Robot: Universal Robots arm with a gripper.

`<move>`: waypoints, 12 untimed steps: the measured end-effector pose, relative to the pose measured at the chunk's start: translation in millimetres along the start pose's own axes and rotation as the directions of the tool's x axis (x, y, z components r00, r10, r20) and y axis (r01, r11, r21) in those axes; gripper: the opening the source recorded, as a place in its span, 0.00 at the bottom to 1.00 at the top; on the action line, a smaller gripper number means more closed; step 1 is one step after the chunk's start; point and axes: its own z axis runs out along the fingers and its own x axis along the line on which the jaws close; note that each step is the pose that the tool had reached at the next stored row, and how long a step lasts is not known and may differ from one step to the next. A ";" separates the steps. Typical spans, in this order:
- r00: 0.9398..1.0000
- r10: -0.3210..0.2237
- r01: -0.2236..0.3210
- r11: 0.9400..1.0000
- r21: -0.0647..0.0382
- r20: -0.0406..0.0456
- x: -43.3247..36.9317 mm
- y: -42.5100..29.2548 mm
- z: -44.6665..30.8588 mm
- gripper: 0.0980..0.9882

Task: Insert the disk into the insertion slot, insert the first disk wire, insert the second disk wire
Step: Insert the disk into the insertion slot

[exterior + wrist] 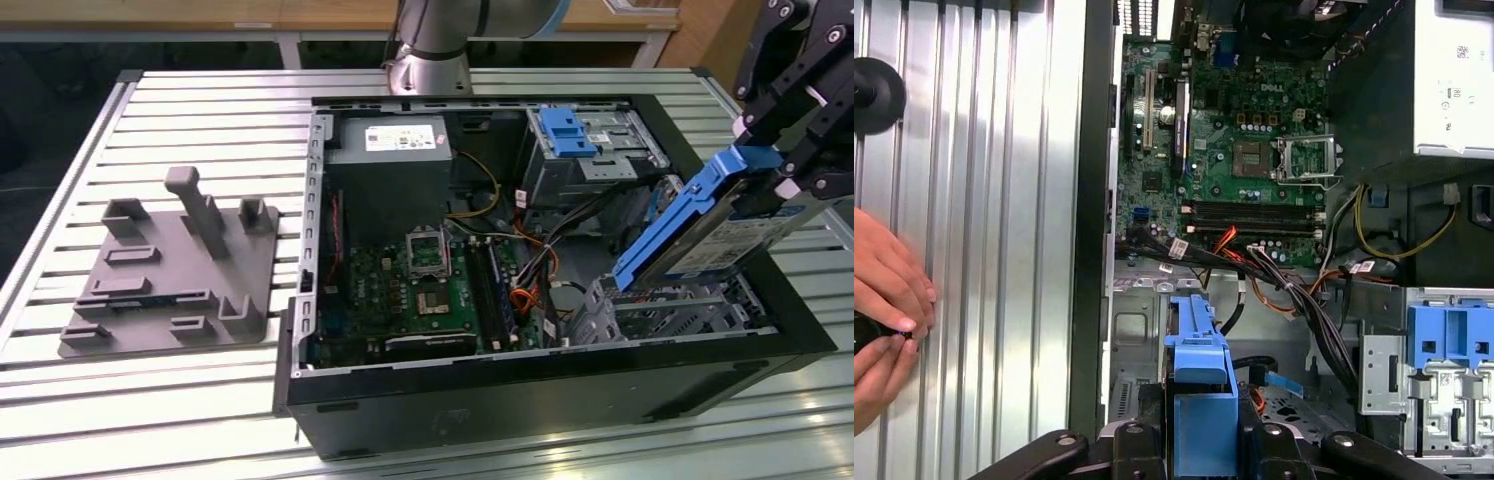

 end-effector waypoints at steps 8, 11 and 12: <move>1.000 0.000 0.000 1.000 0.000 0.000 0.2 -0.1 2.8 0.30; 1.000 0.000 0.000 1.000 0.000 0.000 0.3 -0.1 3.7 0.30; 1.000 0.000 0.000 1.000 0.000 0.000 0.3 -0.2 4.0 0.30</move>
